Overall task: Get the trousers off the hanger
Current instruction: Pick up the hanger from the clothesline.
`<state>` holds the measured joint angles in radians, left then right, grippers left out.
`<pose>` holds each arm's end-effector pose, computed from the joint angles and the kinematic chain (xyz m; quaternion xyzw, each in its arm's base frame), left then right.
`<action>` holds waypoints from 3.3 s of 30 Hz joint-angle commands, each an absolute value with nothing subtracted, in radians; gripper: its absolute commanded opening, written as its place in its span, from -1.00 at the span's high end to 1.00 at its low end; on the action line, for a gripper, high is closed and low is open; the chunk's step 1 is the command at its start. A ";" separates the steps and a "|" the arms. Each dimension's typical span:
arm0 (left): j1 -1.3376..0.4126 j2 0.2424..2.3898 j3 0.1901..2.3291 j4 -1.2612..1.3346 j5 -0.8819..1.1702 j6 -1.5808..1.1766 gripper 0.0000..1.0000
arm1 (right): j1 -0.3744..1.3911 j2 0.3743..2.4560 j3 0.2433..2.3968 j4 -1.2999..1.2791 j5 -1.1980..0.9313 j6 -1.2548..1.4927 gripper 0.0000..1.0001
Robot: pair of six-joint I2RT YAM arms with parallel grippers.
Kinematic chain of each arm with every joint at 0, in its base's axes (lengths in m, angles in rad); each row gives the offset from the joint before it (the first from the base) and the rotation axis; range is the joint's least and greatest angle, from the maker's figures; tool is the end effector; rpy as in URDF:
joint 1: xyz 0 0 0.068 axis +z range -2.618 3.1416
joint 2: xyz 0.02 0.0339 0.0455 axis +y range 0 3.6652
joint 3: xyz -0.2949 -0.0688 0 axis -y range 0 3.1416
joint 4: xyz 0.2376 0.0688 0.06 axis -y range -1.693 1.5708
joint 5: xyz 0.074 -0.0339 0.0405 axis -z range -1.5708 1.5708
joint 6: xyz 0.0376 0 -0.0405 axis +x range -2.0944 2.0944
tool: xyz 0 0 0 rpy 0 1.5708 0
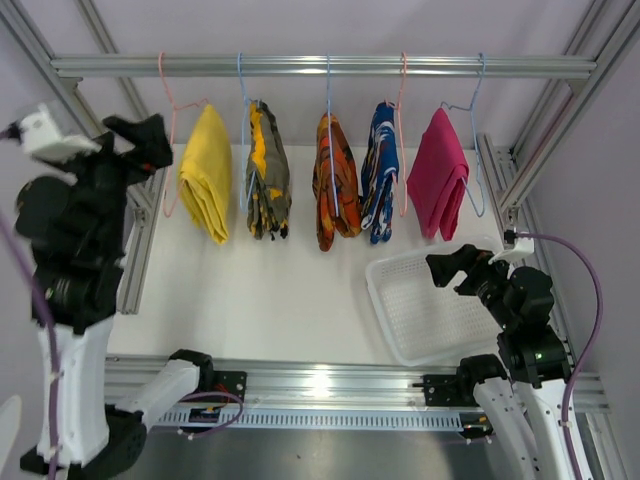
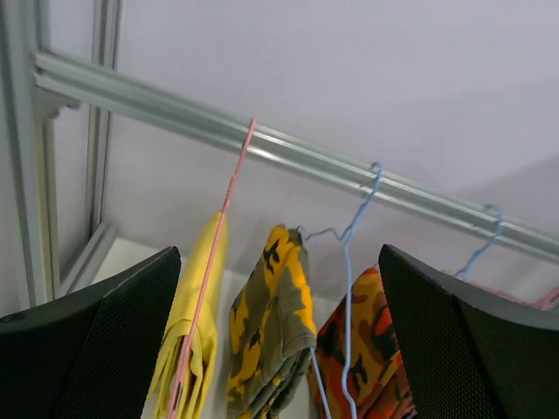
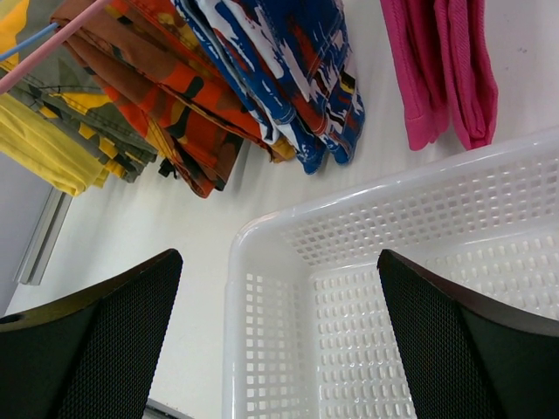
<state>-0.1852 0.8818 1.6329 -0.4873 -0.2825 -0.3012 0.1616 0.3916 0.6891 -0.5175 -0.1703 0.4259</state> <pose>0.0722 -0.0029 0.5758 -0.1465 0.5944 -0.1062 0.7835 0.0635 0.0168 0.3288 0.0498 0.7779 0.2439 0.5770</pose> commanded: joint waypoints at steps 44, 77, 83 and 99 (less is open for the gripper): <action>0.342 1.296 1.166 0.347 1.006 -1.124 -0.47 | 0.126 0.442 0.686 -0.488 -0.299 0.433 -0.99; 0.305 1.247 1.423 0.452 0.971 -1.312 0.99 | 0.121 0.451 0.681 -0.477 -0.301 0.429 -0.99; 0.305 1.229 1.442 0.399 0.968 -1.270 0.99 | 0.123 0.453 0.680 -0.477 -0.307 0.430 -0.99; 0.195 0.782 1.267 -0.096 0.701 -0.884 0.99 | 0.127 0.466 0.721 -0.503 -0.333 0.400 -0.99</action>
